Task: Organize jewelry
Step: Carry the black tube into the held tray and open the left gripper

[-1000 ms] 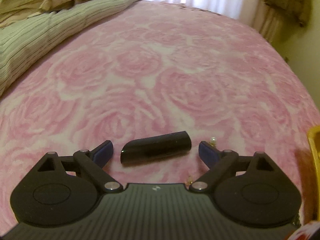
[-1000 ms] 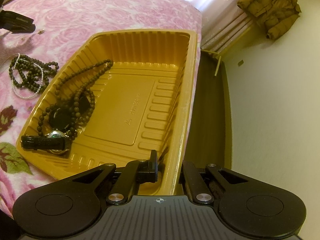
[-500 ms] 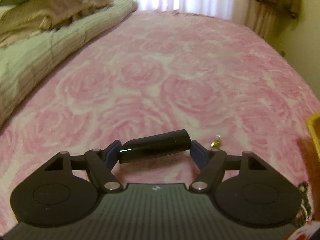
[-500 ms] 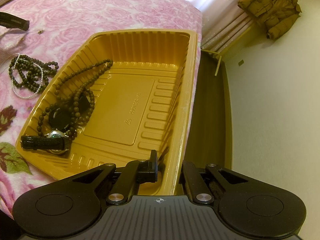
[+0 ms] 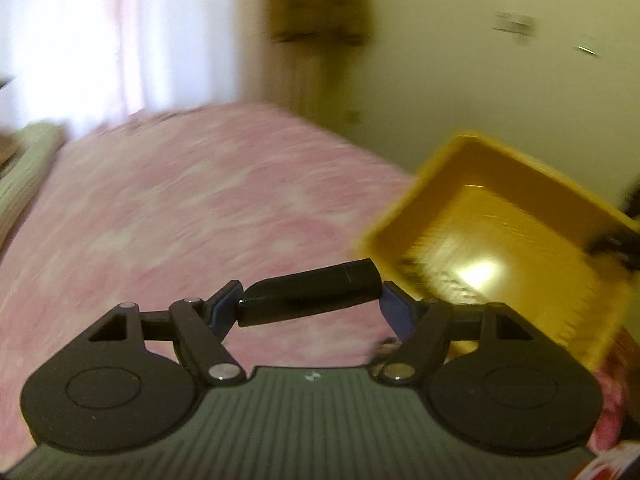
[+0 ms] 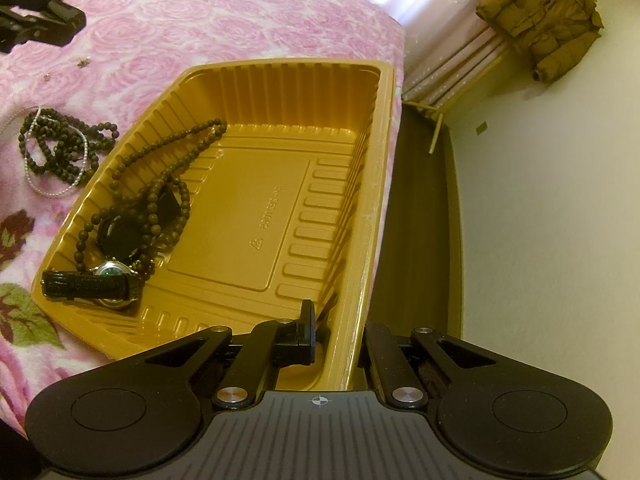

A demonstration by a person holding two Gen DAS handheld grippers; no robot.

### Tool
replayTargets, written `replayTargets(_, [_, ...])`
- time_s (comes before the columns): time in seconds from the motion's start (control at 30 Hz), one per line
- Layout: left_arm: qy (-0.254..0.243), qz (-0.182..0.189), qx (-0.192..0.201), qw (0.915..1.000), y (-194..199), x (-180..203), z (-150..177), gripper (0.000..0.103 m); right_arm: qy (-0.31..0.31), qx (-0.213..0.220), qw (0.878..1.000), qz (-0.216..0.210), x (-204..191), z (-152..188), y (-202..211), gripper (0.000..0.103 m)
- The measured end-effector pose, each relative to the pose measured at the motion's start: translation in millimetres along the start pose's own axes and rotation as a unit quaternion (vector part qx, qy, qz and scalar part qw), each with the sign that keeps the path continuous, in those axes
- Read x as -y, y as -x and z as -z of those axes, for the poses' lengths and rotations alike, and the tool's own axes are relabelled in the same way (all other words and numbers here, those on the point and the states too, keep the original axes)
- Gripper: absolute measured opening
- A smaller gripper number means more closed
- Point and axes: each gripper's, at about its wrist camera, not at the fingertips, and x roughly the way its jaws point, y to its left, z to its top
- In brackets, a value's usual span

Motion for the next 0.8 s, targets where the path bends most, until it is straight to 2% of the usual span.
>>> replayTargets(0.1, [-0.041, 0.067, 0.002, 0.9969, 0, 20, -7, 0.072, 0.002, 0.001, 1.000, 0.001, -1, 0, 1, 0.005])
replayTargets(0.23, [-0.100, 0.111, -0.004, 0.9887, -6, 49, -10, 0.072, 0.002, 0.002, 1.000, 0.001, -1, 0, 1, 0.005])
replayTargets(0.53, [-0.150, 0.149, -0.015, 0.9772, -24, 86, -11, 0.072, 0.002, 0.001, 1.000, 0.000, -1, 0, 2, 0.005])
replayTargets(0.8, [-0.166, 0.166, -0.033, 0.9715, -37, 108, -10, 0.072, 0.002, 0.002, 1.000, 0.000, -1, 0, 2, 0.005])
